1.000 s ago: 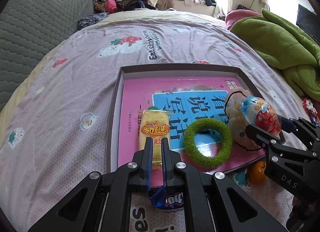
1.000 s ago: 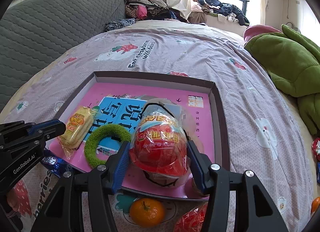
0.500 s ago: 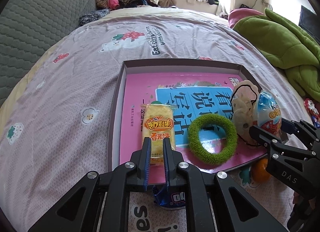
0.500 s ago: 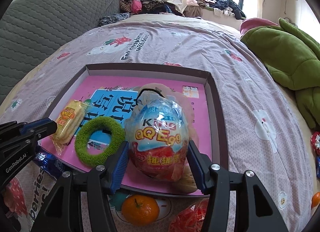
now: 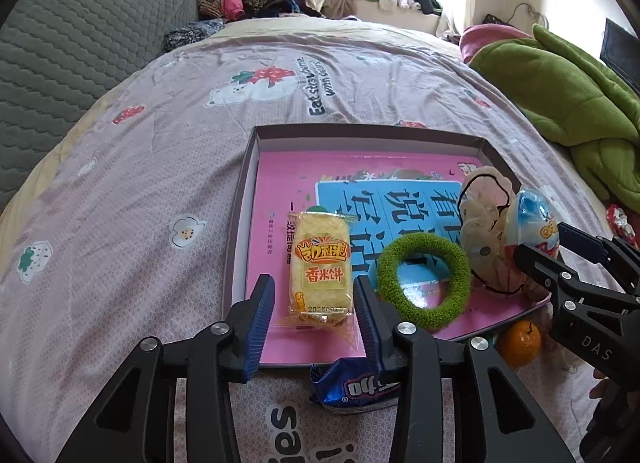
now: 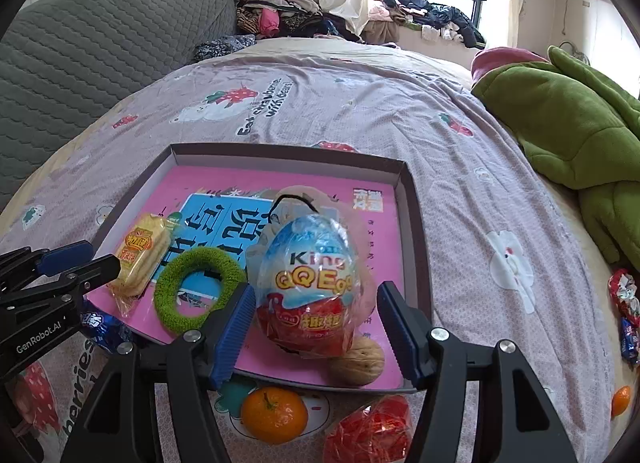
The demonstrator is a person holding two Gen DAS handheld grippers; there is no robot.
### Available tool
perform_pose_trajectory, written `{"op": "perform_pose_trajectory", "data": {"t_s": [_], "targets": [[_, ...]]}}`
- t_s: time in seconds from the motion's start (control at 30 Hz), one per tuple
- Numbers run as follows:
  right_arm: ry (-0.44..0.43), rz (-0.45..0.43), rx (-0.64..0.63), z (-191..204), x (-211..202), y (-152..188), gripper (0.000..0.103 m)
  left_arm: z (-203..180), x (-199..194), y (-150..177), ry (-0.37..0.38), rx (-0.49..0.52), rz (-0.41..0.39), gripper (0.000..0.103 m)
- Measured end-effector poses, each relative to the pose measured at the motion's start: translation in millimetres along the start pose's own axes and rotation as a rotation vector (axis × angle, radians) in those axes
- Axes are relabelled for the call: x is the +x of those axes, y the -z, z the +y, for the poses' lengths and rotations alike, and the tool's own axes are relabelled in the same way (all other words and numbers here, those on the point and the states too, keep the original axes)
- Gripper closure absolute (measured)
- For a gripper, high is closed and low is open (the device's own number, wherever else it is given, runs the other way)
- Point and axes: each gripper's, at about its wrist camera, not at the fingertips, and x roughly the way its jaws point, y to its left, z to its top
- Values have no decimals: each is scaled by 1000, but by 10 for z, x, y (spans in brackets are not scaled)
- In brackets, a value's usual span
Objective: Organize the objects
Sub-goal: 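Open both grippers to release the biscuit packet and egg, then withdraw both open grippers from the tray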
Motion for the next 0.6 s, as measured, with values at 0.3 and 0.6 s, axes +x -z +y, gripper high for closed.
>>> {"op": "perform_pose_trajectory", "data": {"t_s": [0.3,0.6], "targets": [[7,-16,-6,-5,-92,-55,40,42,-90,-24,-5,-13,-15,53],[12,-47,-14,-6,-265,-137,40,27,-226,-54,-8,-9,-32,53]]}}
